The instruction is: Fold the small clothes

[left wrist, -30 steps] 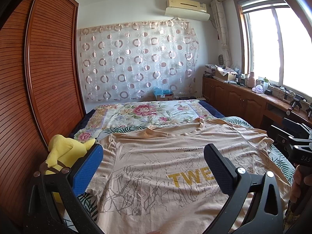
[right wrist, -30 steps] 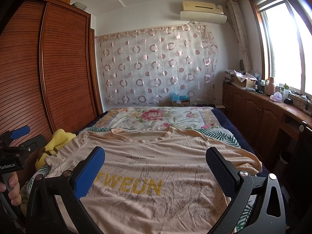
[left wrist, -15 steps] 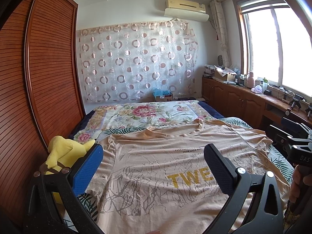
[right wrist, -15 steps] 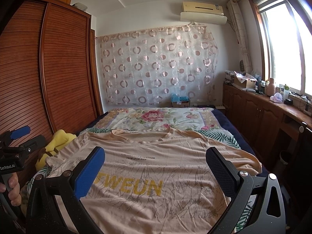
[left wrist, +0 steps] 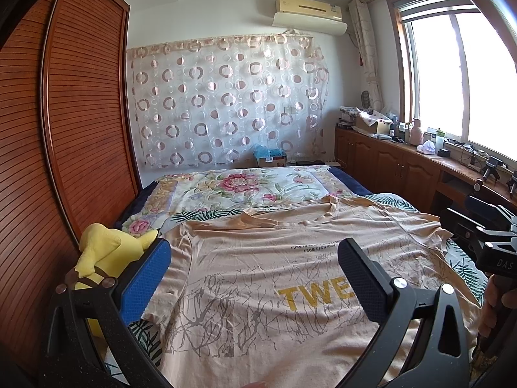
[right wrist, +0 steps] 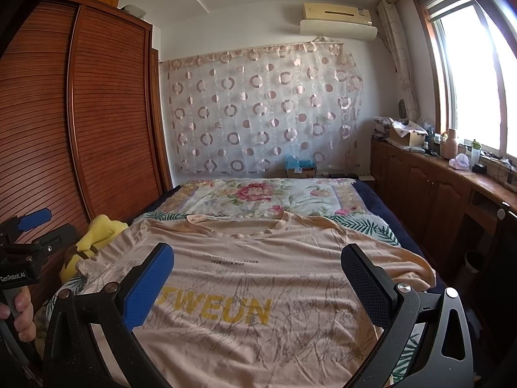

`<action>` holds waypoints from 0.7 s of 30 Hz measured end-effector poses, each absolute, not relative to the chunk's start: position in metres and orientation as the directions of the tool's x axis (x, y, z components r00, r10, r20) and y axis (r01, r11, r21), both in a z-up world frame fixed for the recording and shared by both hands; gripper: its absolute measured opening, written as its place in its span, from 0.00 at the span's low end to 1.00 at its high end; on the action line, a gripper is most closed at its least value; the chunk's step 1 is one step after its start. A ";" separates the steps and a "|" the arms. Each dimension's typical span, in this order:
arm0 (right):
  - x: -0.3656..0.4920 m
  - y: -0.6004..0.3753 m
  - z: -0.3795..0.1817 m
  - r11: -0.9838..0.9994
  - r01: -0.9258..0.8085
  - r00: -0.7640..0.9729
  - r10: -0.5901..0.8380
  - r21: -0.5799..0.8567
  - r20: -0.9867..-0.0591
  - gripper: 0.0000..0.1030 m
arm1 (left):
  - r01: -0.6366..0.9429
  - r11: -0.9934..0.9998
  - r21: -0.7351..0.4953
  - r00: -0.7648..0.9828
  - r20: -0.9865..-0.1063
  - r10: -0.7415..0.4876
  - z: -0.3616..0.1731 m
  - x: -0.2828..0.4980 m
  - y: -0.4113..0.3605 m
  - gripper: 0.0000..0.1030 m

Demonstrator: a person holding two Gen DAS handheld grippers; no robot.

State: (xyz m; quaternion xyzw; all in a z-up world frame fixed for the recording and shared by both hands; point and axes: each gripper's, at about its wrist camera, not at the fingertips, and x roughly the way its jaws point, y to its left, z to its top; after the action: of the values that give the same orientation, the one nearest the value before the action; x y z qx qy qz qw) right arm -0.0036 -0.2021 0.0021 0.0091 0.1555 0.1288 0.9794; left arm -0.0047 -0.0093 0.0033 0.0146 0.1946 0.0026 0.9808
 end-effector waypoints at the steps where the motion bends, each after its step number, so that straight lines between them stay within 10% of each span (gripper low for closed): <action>1: -0.002 -0.202 0.001 0.966 -0.252 0.916 0.258 0.061 -0.307 1.00 | 0.000 1.000 0.027 0.922 -0.386 0.010 0.003 -0.004 -0.010 1.00; 21: 0.047 -0.180 -0.012 0.932 -0.360 0.862 0.350 0.044 -0.366 1.00 | -0.078 0.996 0.032 0.883 -0.462 0.084 -0.037 0.030 0.044 1.00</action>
State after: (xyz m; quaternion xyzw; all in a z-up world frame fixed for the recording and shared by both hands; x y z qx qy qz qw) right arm 0.0468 -0.1801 -0.0118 -0.0131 0.1873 0.1842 0.9648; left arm 0.0304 0.0437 -0.0373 0.0062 0.2385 0.0418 0.9702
